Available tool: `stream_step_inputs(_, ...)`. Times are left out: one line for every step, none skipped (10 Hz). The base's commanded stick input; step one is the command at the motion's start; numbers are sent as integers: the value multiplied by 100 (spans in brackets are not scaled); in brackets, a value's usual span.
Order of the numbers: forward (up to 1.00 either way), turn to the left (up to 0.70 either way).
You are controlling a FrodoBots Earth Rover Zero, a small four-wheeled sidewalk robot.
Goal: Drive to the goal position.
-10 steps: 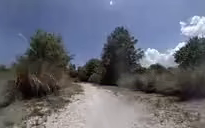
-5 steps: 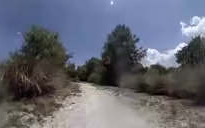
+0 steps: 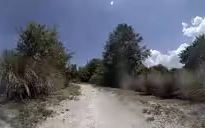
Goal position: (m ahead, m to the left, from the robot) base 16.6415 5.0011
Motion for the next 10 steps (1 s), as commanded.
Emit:
stream_step_inputs(85,4)
stream_step_inputs(85,18)
stream_step_inputs(85,31)
stream_step_inputs(85,0)
stream_step_inputs(85,-1)
stream_step_inputs(85,-1)
stream_step_inputs(85,-1)
stream_step_inputs(85,-1)
stream_step_inputs(85,-1)
stream_step_inputs(85,-1)
